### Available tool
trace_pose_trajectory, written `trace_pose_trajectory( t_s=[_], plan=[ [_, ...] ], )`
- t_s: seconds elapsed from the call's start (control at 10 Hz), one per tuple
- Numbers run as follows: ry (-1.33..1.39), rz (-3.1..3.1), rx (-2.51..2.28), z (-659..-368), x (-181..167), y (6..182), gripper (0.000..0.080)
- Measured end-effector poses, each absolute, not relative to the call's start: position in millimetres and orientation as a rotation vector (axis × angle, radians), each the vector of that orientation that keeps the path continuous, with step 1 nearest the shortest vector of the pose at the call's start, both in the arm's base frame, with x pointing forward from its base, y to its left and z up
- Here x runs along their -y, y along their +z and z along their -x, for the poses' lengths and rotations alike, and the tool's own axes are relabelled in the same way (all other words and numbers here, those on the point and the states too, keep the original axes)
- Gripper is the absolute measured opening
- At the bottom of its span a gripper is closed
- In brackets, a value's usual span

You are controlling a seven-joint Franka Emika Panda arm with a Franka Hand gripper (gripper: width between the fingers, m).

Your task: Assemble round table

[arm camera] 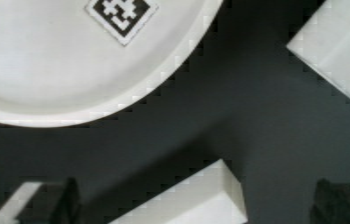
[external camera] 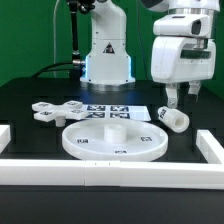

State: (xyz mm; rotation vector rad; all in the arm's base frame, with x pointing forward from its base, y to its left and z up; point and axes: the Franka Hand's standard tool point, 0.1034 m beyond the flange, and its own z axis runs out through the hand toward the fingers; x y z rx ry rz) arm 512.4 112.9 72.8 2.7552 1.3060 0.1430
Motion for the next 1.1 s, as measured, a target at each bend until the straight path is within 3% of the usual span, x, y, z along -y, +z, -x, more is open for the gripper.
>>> trace_pose_trajectory(
  t_s=[0.5,0.9,1.1],
  plan=[
    [0.137,-2.75,-1.32,-512.3,-111.4,71.8,0.0649],
    [0.071,-2.642,-1.465,-533.0,-30.7,58.8,0.0649],
    [0.06,-2.649,-1.457,-533.0,-17.9,55.0,0.0649]
  ],
)
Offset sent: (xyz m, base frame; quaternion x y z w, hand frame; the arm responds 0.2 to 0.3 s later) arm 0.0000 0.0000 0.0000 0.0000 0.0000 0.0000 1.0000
